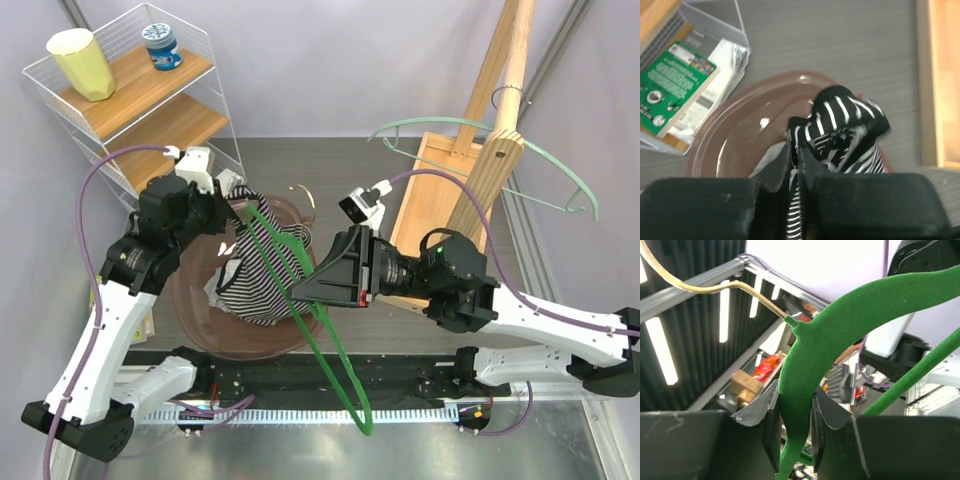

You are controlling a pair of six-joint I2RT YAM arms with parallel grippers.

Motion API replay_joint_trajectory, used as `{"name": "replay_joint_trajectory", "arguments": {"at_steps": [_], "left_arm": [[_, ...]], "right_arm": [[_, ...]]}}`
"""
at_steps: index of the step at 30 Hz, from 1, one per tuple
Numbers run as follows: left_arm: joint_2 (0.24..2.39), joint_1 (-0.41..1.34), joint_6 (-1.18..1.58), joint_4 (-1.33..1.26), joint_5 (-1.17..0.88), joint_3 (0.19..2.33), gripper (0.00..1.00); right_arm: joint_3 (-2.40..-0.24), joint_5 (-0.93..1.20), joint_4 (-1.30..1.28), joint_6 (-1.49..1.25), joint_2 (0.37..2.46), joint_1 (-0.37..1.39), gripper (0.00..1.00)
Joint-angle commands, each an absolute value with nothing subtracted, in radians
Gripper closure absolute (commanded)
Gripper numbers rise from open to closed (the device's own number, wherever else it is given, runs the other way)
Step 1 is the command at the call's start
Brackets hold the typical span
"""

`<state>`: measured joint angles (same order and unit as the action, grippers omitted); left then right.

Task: Remove the tank top from the hanger

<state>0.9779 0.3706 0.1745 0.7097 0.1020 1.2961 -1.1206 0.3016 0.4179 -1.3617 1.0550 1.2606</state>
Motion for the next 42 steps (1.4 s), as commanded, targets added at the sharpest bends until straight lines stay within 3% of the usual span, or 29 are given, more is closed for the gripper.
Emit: {"name": "replay_joint_trajectory", "arguments": {"at_steps": [1,2,5,11,14,15,19,24,38,42], "left_arm": [[0.884,0.365,0.199,0.753,0.074,1.273,0.62],[0.838,0.365,0.209,0.773,0.055,1.273,0.52],[0.735,0.365,0.245,0.827,0.003,1.308,0.4],[0.632,0.365,0.32,0.824,-0.33,1.431,0.29],[0.626,0.364,0.493,0.605,-0.732,1.416,0.01],[0.646,0.365,0.544,0.495,-0.856,1.413,0.0],[0.692,0.365,0.588,0.465,-0.9,1.437,0.04],[0.736,0.365,0.552,0.526,-0.885,1.431,0.22],[0.752,0.367,0.514,0.6,-0.876,1.31,0.3],[0.791,0.385,0.5,0.603,-0.896,1.295,0.48]], "right_arm": [[-1.25,0.212,0.215,-1.2,0.996,1.264,0.99],[-1.268,0.183,0.181,-1.136,0.993,1.264,0.99],[-1.331,0.072,0.075,-1.05,1.009,1.264,0.99],[-1.385,-0.115,0.048,-0.986,1.074,1.264,0.99],[-1.4,-0.233,0.041,-0.937,1.12,1.264,0.99],[-1.408,-0.265,0.022,-0.927,1.13,1.264,0.99],[-1.417,-0.449,0.02,-0.902,1.18,1.264,0.99],[-1.41,-0.658,0.043,-0.93,1.221,1.264,0.99],[-1.358,-0.798,0.126,-0.982,1.239,1.264,0.99],[-1.351,-0.807,0.137,-0.991,1.243,1.264,0.99]]}}
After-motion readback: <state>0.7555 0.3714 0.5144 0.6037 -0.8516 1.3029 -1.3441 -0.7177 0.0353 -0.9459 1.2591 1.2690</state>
